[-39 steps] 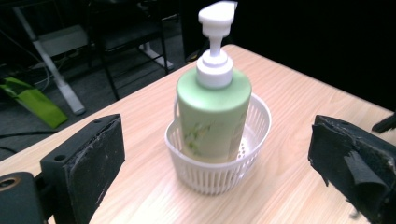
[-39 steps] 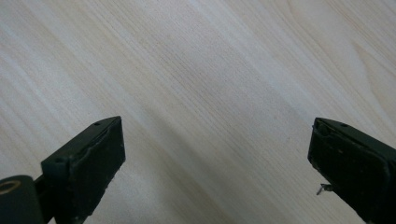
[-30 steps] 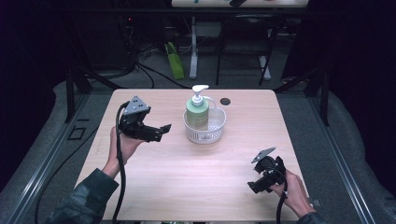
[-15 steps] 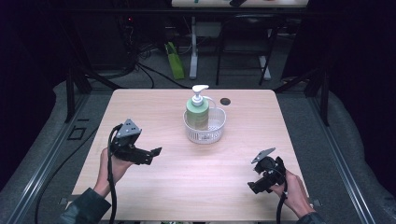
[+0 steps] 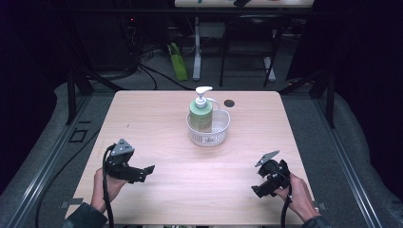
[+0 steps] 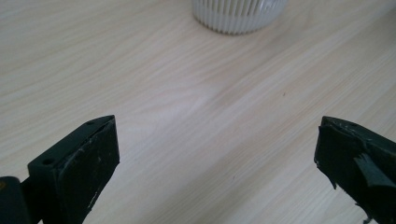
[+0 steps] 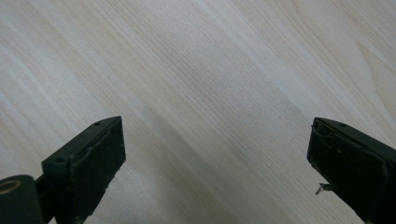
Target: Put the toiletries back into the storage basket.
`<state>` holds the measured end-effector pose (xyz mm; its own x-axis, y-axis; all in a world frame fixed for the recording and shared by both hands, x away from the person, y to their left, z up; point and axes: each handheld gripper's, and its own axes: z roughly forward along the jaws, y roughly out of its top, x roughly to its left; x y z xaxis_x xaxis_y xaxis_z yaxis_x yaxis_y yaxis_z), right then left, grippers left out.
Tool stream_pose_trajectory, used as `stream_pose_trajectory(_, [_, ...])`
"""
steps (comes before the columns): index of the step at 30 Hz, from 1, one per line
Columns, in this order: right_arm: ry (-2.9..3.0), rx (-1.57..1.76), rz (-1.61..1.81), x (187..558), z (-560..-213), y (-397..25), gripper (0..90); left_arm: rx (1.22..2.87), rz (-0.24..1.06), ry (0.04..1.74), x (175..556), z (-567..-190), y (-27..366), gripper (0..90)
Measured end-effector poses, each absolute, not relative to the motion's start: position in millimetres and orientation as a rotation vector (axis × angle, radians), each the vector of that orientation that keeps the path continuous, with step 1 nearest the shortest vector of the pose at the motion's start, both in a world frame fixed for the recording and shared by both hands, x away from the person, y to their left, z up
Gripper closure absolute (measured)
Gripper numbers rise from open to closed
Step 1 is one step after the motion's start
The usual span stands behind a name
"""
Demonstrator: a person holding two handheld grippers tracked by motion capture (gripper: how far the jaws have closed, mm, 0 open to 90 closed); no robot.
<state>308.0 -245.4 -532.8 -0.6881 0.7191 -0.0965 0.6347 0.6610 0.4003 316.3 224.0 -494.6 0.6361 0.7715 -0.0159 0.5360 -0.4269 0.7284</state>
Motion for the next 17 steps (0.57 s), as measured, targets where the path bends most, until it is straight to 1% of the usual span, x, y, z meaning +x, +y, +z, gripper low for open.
stream_pose_trajectory(6, [2.638, 1.093, 0.497, 309, -533, -247, 4.0, 2.21, 0.407, 0.999, 323, -504, 221, 0.1])
stream_pose_trajectory(8, [2.639, 1.095, 0.495, 309, -534, -247, 4.0, 2.226, 0.39, 0.988, 326, -506, 220, 0.1])
stream_pose_trajectory(9, [2.636, 1.113, 0.504, 309, -534, -249, 4.3, 2.249, 0.36, 0.981, 327, -508, 219, 0.0])
stream_pose_trajectory(12, [2.641, 1.119, 0.5, 310, -535, -251, 4.3, 2.286, 0.353, 0.975, 327, -509, 218, 0.0])
stream_pose_trajectory(17, [2.643, 1.11, 0.508, 310, -535, -250, 4.3, 2.266, 0.341, 0.975, 328, -508, 218, 0.0])
